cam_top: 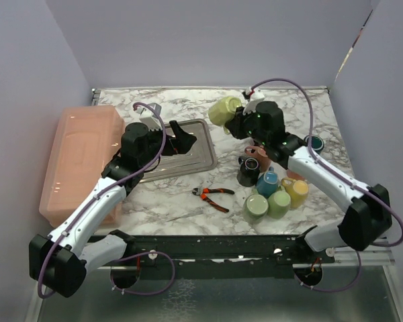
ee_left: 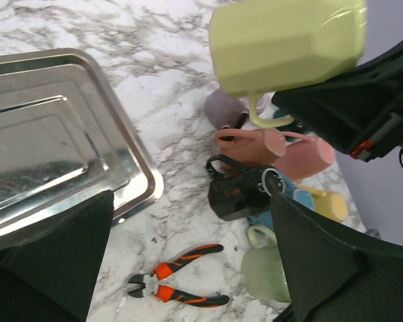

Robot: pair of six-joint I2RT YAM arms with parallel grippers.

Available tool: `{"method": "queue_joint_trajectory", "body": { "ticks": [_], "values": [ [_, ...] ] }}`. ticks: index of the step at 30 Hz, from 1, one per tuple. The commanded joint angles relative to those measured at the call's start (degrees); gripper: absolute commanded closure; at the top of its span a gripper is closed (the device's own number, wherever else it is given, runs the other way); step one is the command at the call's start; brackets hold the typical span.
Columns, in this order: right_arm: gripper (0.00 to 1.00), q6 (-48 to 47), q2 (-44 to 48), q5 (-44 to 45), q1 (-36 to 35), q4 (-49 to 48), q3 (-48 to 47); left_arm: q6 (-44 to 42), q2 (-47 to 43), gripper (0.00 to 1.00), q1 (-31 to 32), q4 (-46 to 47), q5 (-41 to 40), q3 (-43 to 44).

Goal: Turn the mug right side up
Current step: Turn over the cup at the center of the board.

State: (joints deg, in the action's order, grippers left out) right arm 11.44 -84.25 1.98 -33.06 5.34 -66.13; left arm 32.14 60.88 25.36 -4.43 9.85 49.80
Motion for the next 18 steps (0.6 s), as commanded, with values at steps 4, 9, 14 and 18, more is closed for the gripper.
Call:
{"method": "queue_joint_trajectory", "body": {
  "ticks": [4,9,14,18],
  "values": [
    [0.99,10.5,13.2,-13.8,-0.4,-19.8,3.6,9.9,-4.1,0.01,0.2,17.0,13.3,-3.6],
    [0.99,18.9,18.2,-19.9,-0.4,-27.3,5.3,15.7,-4.7,0.01,2.4,26.4,16.4,-3.5],
    [0.99,28.6,21.5,-24.4,-0.4,-35.4,7.6,17.9,-4.2,0.12,6.2,30.1,16.5,-1.7],
    [0.99,36.3,22.1,-26.9,-0.4,-40.7,9.0,21.9,-3.1,0.36,8.3,36.3,15.0,-2.1]
  ]
}}
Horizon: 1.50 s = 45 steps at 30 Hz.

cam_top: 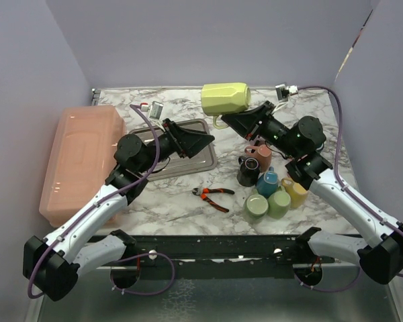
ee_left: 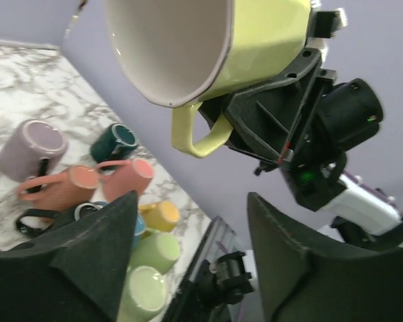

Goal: Turn the mug right side up
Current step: Turn over the cup at the center of the board.

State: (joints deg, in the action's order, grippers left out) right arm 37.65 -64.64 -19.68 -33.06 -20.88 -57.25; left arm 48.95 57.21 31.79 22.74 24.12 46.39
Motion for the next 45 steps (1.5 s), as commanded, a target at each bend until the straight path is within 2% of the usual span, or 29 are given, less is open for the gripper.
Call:
{"method": "queue_joint_trajectory", "body": {
  "ticks": [1,7,14,21,24,27,30,34,40,41,45],
  "values": [
    [0.99,11.7,2.3,-6.0,-0.4,-15.4,0.3,6.1,1.1,0.38,2.3,10.3,0.5,1.4],
    [0.99,16.5,2.0,-8.4,-0.4,-17.5,1.4,8.2,3.1,0.41,5.2,15.7,-0.3,2.3],
    [0.99,19.5,1.1,-11.5,-0.4,-18.5,2.2,9.8,4.0,0.45,5.6,18.3,-2.7,2.6],
    [0.99,22.6,2.5,-11.1,-0.4,-21.2,5.4,11.8,5.1,0.6,5.7,19.1,-3.7,2.8],
    [0.99,22.9,2.5,-11.3,-0.4,-20.6,4.9,12.3,5.6,0.74,5.7,19.4,-3.2,3.5],
    [0.99,23.2,1.9,-11.8,-0.4,-19.5,3.9,12.7,6.0,0.83,5.7,19.7,-3.1,3.3],
    [0.99,23.3,1.3,-13.0,-0.4,-19.8,3.7,12.9,6.4,0.81,5.7,19.7,-2.7,3.1],
    [0.99,22.2,0.7,-15.1,-0.4,-19.5,3.6,13.0,7.4,0.64,5.7,19.8,-1.7,3.7],
    [0.99,19.8,0.5,-16.0,-0.4,-18.0,4.2,12.1,8.4,0.63,5.7,21.3,-1.5,4.4],
    [0.99,19.6,0.4,-16.2,-0.5,-17.9,4.3,11.6,8.4,0.65,5.7,21.5,-1.7,4.4],
    [0.99,19.3,0.1,-15.6,-0.4,-16.9,4.3,9.5,7.6,0.9,5.7,22.2,-2.2,4.3]
  ]
}}
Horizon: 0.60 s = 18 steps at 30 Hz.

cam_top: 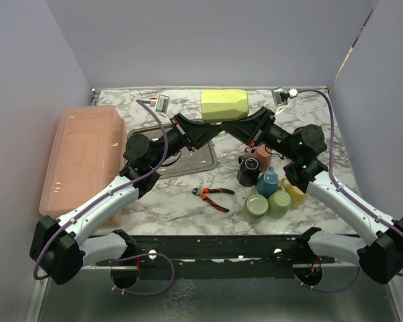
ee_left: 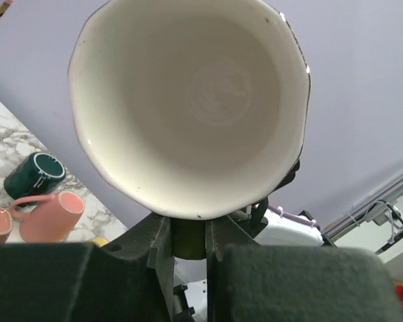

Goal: Turn the mug right side up
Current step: Turn over the cup at the center of the board.

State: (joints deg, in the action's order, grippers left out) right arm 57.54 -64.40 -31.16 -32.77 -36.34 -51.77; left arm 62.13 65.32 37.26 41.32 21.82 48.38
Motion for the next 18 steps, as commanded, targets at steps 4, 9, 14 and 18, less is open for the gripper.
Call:
{"method": "queue_joint_trajectory", "body": {
  "ticks": [4,9,14,18],
  "values": [
    [0.99,-1.8,-0.1,-1.7,-0.7,1.0,-1.3,-5.5,-1.8,1.0,0.3,4.4,-0.5,1.5],
    [0.68,-2.8,0.5,2.7,-0.7,4.7,-1.4,-7.0,-3.5,1.0,0.1,4.5,0.0,1.6],
    [0.33,-6.6,3.4,6.1,-0.7,8.5,0.2,-9.5,-4.6,1.0,-0.5,0.1,-2.3,3.0],
    [0.26,-9.7,7.4,10.6,-0.7,13.8,2.5,-14.7,-5.4,1.0,-1.3,-9.4,-4.8,6.2]
  ]
}}
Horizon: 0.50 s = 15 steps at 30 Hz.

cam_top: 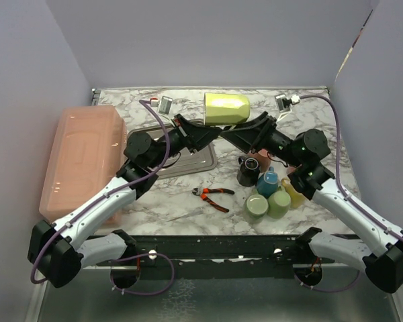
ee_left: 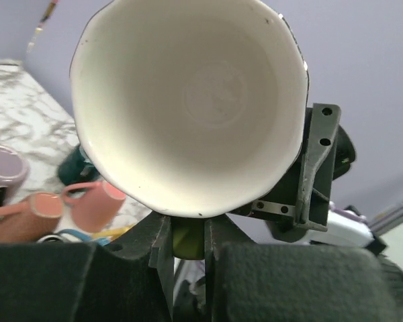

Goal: Turn the mug right side up
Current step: Turn over the cup at the center of the board.

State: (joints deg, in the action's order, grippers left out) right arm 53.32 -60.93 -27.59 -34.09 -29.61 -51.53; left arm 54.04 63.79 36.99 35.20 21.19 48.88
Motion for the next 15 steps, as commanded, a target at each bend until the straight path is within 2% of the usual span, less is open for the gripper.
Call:
{"method": "queue_joint_trajectory", "body": {
  "ticks": [1,9,15],
  "values": [
    [0.26,-6.0,4.9,8.2,0.6,8.5,2.8,-8.5,-4.0,1.0,-1.0,-6.4,-5.1,6.6],
    [0.26,-9.9,11.1,19.3,0.6,23.6,4.9,-22.7,-2.7,1.0,-1.1,-30.2,-20.1,14.4],
    [0.26,-11.9,11.0,24.2,0.6,29.5,4.5,-29.5,2.1,1.0,-1.1,-47.4,-39.5,17.9]
  ]
}}
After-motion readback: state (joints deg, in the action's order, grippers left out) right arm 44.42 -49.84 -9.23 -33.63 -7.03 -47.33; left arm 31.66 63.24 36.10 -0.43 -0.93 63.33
